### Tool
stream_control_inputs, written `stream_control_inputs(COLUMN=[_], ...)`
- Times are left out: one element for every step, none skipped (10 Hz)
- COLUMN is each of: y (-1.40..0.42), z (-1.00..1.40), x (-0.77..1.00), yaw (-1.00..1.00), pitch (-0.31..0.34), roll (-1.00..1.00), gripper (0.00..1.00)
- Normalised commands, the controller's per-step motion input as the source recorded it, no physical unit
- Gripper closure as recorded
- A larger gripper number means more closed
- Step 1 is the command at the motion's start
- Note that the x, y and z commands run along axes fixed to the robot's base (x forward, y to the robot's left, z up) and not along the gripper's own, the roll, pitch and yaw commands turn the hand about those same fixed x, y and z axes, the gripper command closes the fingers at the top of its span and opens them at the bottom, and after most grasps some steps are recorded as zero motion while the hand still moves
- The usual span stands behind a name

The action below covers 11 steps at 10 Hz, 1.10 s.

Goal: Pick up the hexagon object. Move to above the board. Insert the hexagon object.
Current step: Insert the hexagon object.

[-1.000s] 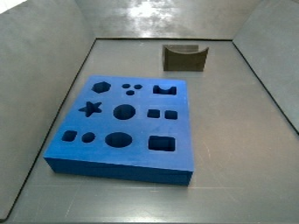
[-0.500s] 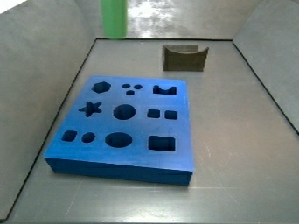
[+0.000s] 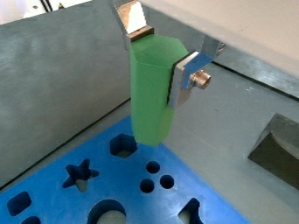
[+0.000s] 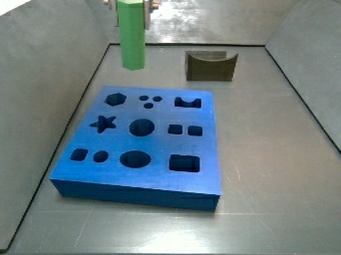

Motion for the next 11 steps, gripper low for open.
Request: stream_control_inputs(y=[0.0,0.0,0.0,0.0,-0.01,-0.07,-0.05,0.0,0.0,0.21,0.16], z=[-1.0,-0.89,-0.31,-0.12,-0.3,-0.49,-0.53,-0.01,-0.18,-0.24,-0.23], x=[-0.5,-0.57,-0.27,0.0,0.03,0.0,-0.05,-0.03,-0.16,-0.29,-0.41], yaw=[-0.27,-0.4,-0.29,0.0,0.0,-0.01,-0.01,0.0,-0.14,-0.15,0.0], pitch=[-0.106,-0.229,-0.186,0.0,-0.043,-0.089,-0.131,0.0,0.0,0.0,-0.066], roll=[0.02,0.0,0.0,0.0,-0.03,-0.01,0.0,0.0,0.13,0.03,0.0], gripper=[1.0,1.0,1.0,1.0,1.0,1.0,1.0,1.0,1.0,1.0,1.0])
